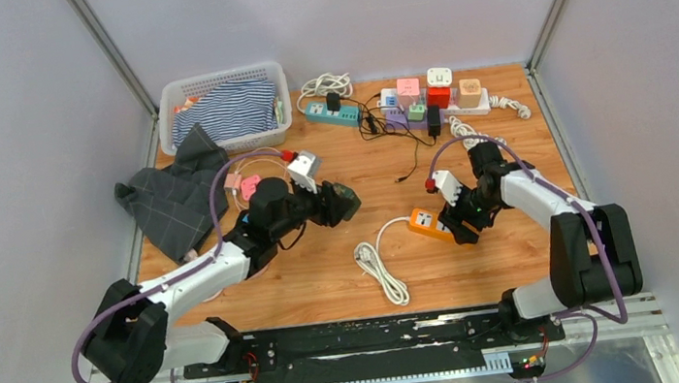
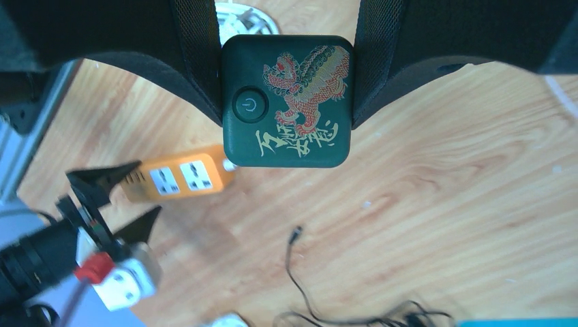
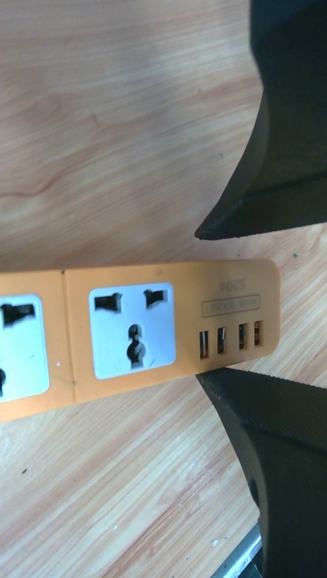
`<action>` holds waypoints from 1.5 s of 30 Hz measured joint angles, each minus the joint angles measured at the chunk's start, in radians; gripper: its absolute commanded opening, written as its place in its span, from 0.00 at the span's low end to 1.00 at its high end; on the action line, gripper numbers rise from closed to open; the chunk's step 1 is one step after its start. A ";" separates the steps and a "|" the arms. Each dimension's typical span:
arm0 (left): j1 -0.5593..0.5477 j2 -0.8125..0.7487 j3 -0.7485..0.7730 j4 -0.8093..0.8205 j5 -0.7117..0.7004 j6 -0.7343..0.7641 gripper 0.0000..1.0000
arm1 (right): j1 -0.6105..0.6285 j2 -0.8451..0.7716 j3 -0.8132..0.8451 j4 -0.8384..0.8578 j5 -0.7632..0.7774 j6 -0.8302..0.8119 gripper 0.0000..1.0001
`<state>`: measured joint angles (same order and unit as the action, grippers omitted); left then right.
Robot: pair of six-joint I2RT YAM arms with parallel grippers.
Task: Pull the plug off the socket
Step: Place the plug at the center of the board.
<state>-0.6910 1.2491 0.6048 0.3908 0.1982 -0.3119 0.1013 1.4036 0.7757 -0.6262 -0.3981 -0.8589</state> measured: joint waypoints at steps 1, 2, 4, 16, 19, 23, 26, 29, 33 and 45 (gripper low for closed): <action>0.030 -0.013 -0.002 0.000 -0.003 -0.008 0.00 | -0.003 -0.009 0.000 0.001 0.001 0.002 0.73; 0.050 -0.027 -0.005 0.001 -0.006 -0.016 0.00 | -0.005 -0.020 0.000 0.003 0.002 0.003 0.74; 0.095 -0.062 -0.014 0.002 -0.023 -0.034 0.00 | -0.006 -0.039 0.000 0.005 0.002 0.003 0.74; 0.364 -0.120 -0.068 0.004 -0.133 -0.166 0.00 | -0.012 -0.119 -0.001 0.033 0.008 0.003 0.75; 0.407 -0.119 -0.069 0.003 -0.152 -0.198 0.00 | -0.012 -0.123 -0.001 0.039 0.010 0.003 0.75; 0.433 -0.103 -0.068 -0.001 -0.193 -0.243 0.00 | -0.013 -0.123 -0.001 0.045 0.018 0.003 0.75; 0.448 -0.083 -0.068 -0.027 -0.241 -0.278 0.00 | -0.013 -0.123 -0.003 0.050 0.024 0.003 0.75; 0.470 -0.064 -0.068 -0.062 -0.299 -0.317 0.03 | -0.013 -0.123 -0.004 0.051 0.026 0.002 0.75; 0.494 -0.050 -0.066 -0.127 -0.381 -0.371 0.04 | -0.013 -0.123 -0.007 0.051 0.026 0.002 0.75; 0.507 -0.032 -0.031 -0.243 -0.496 -0.452 0.23 | -0.013 -0.122 -0.013 0.057 0.029 0.002 0.75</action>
<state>-0.1844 1.2167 0.5735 0.1478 -0.2974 -0.7635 0.0887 1.2812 0.7631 -0.5694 -0.3687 -0.8566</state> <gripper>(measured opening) 0.591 0.747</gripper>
